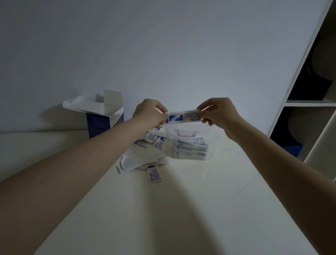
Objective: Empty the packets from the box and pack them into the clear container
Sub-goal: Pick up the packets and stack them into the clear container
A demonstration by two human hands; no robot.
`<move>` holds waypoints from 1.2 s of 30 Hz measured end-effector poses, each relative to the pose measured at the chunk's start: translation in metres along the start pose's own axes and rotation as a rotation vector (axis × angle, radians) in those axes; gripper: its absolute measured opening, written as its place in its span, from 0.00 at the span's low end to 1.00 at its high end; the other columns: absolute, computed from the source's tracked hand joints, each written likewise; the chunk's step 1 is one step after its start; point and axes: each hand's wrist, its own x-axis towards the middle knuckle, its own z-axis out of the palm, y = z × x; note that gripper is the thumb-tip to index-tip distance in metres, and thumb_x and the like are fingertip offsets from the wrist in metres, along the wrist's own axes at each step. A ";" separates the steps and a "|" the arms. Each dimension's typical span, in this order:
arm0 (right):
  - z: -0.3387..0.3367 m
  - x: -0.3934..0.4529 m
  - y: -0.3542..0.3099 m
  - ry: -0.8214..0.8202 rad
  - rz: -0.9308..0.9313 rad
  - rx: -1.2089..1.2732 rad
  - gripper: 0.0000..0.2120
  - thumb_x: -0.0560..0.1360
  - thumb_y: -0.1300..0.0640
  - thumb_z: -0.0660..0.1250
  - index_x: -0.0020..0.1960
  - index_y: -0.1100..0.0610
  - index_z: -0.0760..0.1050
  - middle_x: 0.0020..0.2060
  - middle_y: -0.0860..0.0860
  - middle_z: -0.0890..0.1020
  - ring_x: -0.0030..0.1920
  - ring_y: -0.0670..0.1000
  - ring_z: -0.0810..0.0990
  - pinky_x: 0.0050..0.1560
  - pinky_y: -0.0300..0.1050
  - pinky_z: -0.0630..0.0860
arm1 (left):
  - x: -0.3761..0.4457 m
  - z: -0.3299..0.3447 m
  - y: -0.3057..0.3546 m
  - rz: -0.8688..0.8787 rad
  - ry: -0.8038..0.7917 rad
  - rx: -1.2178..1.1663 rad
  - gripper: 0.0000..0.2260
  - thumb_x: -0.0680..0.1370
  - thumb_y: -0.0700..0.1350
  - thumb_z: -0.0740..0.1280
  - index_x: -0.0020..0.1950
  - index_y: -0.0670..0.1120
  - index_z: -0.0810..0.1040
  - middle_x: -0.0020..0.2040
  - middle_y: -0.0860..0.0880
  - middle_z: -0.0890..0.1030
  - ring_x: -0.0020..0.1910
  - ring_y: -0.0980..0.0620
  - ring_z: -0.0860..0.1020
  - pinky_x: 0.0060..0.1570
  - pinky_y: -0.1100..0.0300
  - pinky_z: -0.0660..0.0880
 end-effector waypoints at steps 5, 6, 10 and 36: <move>-0.002 0.018 0.009 -0.010 0.190 -0.173 0.08 0.70 0.69 0.67 0.48 0.64 0.80 0.29 0.52 0.72 0.29 0.48 0.66 0.26 0.36 0.62 | 0.017 0.026 0.013 0.124 -0.066 0.434 0.07 0.76 0.40 0.65 0.52 0.45 0.80 0.50 0.46 0.82 0.50 0.46 0.80 0.43 0.60 0.71; -0.001 0.021 0.013 -0.010 0.210 -0.194 0.08 0.70 0.69 0.68 0.49 0.65 0.80 0.29 0.52 0.72 0.29 0.48 0.66 0.26 0.36 0.62 | 0.022 0.031 0.013 0.113 -0.073 0.476 0.07 0.76 0.40 0.65 0.52 0.45 0.79 0.51 0.46 0.82 0.50 0.45 0.80 0.45 0.59 0.71; 0.011 0.032 0.026 -0.018 0.249 -0.308 0.12 0.69 0.67 0.70 0.53 0.65 0.78 0.45 0.58 0.81 0.44 0.54 0.78 0.42 0.44 0.76 | 0.034 0.045 0.012 0.073 -0.134 0.709 0.09 0.75 0.41 0.63 0.53 0.43 0.78 0.51 0.47 0.81 0.52 0.46 0.78 0.53 0.56 0.68; 0.020 0.023 0.014 -0.104 0.072 -0.814 0.13 0.74 0.70 0.55 0.32 0.60 0.61 0.30 0.53 0.68 0.41 0.58 0.77 0.32 0.42 0.70 | 0.030 0.055 0.010 0.253 -0.123 0.661 0.22 0.81 0.53 0.50 0.48 0.40 0.79 0.45 0.45 0.84 0.44 0.45 0.80 0.53 0.54 0.71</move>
